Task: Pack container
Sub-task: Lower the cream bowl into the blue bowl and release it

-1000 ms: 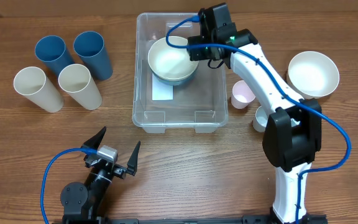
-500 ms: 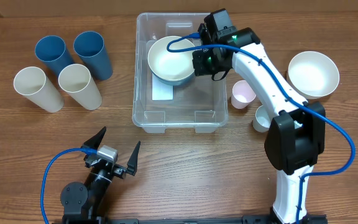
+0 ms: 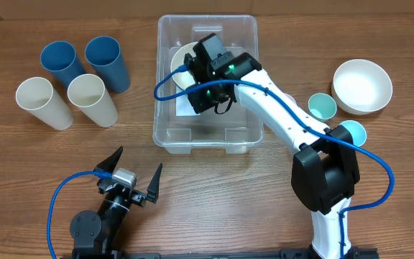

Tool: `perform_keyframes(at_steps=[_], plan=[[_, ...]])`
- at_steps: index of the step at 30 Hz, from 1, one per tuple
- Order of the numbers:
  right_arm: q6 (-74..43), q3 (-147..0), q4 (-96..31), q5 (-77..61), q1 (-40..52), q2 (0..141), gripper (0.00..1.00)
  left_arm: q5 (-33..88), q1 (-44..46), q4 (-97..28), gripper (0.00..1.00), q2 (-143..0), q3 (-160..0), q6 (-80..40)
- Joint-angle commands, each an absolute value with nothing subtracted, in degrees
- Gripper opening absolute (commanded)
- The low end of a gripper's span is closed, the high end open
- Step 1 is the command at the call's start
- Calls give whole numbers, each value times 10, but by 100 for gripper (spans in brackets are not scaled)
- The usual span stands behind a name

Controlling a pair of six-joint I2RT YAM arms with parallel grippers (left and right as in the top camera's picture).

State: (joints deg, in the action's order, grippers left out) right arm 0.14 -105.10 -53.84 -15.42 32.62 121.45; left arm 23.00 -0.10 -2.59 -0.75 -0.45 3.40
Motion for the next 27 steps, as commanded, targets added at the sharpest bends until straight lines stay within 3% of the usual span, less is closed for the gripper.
perform_keyframes(at_steps=[1,27], plan=[[7,-1018,-517,-151,324,1200,4,238,-5,-25,100,-3,-3,32],[20,-977,-330,-99,266,1228,4,238,-5,-26,100,-3,-3,32]])
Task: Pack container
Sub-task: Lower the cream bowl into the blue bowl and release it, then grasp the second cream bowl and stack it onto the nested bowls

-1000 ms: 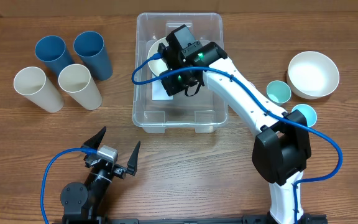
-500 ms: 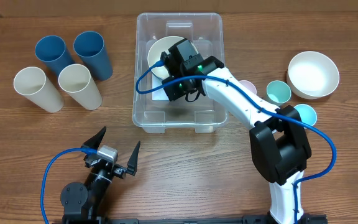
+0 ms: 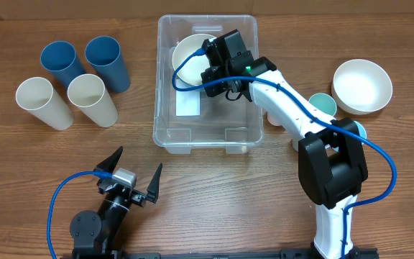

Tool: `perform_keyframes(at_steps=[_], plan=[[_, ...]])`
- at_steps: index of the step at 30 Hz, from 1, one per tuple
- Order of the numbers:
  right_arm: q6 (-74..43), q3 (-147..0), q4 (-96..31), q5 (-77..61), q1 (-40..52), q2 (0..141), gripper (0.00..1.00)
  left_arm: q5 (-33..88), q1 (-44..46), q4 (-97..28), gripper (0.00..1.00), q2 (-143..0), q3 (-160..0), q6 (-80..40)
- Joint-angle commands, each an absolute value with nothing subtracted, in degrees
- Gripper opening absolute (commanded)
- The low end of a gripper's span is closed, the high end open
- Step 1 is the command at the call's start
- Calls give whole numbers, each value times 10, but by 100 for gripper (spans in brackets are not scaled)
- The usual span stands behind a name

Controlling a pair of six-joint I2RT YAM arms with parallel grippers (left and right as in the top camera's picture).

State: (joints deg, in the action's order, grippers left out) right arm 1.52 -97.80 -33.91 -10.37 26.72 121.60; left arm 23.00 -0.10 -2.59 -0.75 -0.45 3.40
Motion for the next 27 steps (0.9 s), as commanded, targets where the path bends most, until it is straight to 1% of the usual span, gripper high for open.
perform_keyframes(at_steps=[1,3,4,5,7,9,10,11,14,16,19,23,27], plan=[[20,-981,-331,-98,266,1228,4,239,-5,-25,100,-3,-3,32],[20,-1007,-362,-98,266,1225,4,238,-5,-26,100,-3,-3,32],[20,-1031,-392,-98,266,1220,7,238,-5,-25,100,-3,-3,32],[20,-1056,-423,-98,266,1213,26,239,-5,-25,100,-3,-3,32],[17,-1113,-489,-92,262,1196,49,239,-5,-25,100,-3,-3,32],[-11,-1184,-570,-48,243,1171,63,239,-5,-25,100,-3,-3,32],[-23,-1206,-596,-32,227,1163,67,239,-5,-25,100,-3,-3,32],[-48,-1225,-625,-14,200,1152,70,239,-5,-25,100,-3,-3,32],[-112,-1230,-679,16,112,1132,71,239,-5,-25,100,-3,-3,32],[-173,-1230,-717,25,15,1133,71,238,-5,-25,100,-3,-3,32],[-227,-1230,-741,25,-107,1141,72,239,-5,-25,100,-3,-3,32],[-241,-1204,-764,25,-213,1167,71,239,-5,-25,100,-3,-3,32],[-240,-1124,-731,25,-250,1197,71,239,-5,-25,100,-3,-3,32]])
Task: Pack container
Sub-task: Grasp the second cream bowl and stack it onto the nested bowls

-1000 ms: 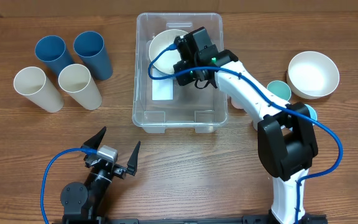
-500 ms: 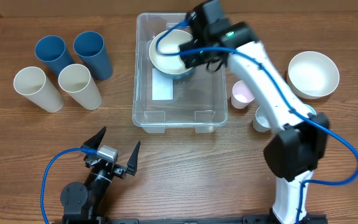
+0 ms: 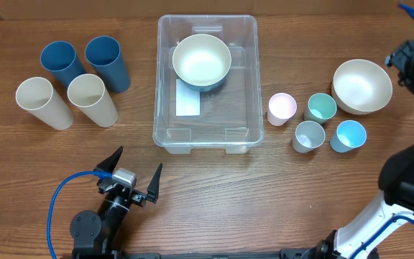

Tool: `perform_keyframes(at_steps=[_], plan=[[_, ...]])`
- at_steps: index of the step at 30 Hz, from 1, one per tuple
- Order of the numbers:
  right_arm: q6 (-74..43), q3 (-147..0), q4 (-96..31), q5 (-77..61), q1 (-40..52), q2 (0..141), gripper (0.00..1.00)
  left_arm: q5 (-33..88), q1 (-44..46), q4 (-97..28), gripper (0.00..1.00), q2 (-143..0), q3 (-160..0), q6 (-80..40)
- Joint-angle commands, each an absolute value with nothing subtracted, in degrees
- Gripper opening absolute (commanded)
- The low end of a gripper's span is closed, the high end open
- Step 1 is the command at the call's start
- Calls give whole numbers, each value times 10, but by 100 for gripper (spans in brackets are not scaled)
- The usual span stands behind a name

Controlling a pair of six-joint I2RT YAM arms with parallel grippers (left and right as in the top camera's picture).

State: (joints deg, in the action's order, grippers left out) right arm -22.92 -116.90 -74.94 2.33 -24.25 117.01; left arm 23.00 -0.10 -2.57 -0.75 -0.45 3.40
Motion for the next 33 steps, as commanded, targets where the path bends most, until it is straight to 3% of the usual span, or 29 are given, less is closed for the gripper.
perform_keyframes(at_steps=[1,5,10,12,16,25,33], plan=[[-240,-1107,-718,25,-250,1197,70,239,-5,-25,100,-3,-3,32],[-252,-1021,-649,25,-251,1197,65,238,-5,-25,100,-3,-3,32],[-255,-948,-589,25,-251,1197,39,239,-5,-25,100,-3,-3,32],[-255,-936,-580,25,-251,1197,35,239,-5,-25,100,-3,-3,32],[-253,-932,-566,25,-251,1197,4,238,-5,-25,100,-3,-3,32],[-225,-972,-522,29,-251,1197,4,239,-5,-25,100,-3,-3,32],[-219,-1331,-693,-32,-189,1197,4,239,-5,-26,100,-3,-3,32]])
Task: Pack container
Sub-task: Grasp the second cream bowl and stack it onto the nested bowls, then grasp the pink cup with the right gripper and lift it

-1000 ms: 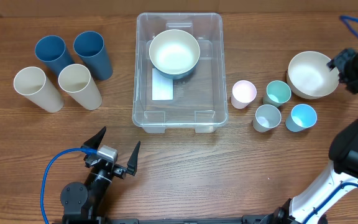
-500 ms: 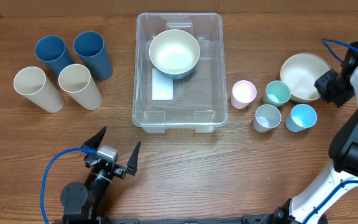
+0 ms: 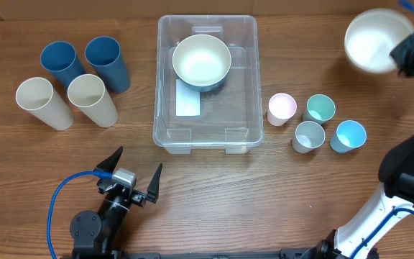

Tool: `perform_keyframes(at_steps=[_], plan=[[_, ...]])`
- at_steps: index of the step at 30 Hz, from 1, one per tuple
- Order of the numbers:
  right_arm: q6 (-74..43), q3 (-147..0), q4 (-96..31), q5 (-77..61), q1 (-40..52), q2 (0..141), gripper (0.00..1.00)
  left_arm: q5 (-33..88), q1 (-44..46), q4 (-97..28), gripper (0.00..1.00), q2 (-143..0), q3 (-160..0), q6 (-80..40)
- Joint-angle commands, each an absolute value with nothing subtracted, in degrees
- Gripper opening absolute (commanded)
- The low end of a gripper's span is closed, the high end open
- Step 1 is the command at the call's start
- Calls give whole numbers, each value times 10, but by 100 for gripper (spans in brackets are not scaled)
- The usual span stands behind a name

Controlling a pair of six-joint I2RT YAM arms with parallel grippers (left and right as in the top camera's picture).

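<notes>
A clear plastic container [image 3: 165, 108] stands at the table's centre back with one cream bowl [image 3: 201, 60] inside, at its far end. My right gripper [image 3: 399, 53] is at the far right edge, shut on the rim of a second cream bowl [image 3: 372, 39], which hangs lifted above the table. My left gripper [image 3: 134, 176] rests open at the front left, with nothing between its fingers.
Two blue tumblers [image 3: 106, 62] and two cream tumblers [image 3: 90, 98] stand at the left. Several small cups sit right of the container: pink [image 3: 282, 107], teal [image 3: 321, 107], grey [image 3: 309, 135], light blue [image 3: 348, 134]. A white label lies on the container floor.
The cream bowl that sat on the table at the right is now lifted and farther back, held by my right gripper. The left arm is unchanged.
My right gripper was down inside the container over a cream bowl. Then it stood higher at the container's back, the bowl showing beneath it. Later it was beside the second bowl at the far right, the first left in the container. Now it holds the second bowl aloft.
</notes>
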State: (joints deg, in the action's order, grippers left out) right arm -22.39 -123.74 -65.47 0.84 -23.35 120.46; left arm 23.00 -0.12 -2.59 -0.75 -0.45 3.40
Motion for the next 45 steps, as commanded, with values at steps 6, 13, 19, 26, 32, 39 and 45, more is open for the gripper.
perform_keyframes(at_steps=[6,13,19,26,32,39,45], plan=[[-180,-1383,-738,-55,21,1197,4,239,-5,-25,100,-3,-3,32],[-180,-1312,-660,38,212,1206,4,239,-5,-25,100,-3,-3,32],[-180,-1239,-575,38,231,1253,4,239,-5,-25,100,-3,-3,32],[-180,-1239,-546,38,231,1318,4,239,-5,-25,100,-3,-3,32],[-180,-1239,-561,37,220,1314,68,239,-5,-25,100,-3,-3,32],[-180,-1280,-671,38,220,1206,75,239,-5,-25,100,-3,-3,32],[-182,-1280,-841,38,154,1129,79,238,-5,-25,100,-3,-3,32]])
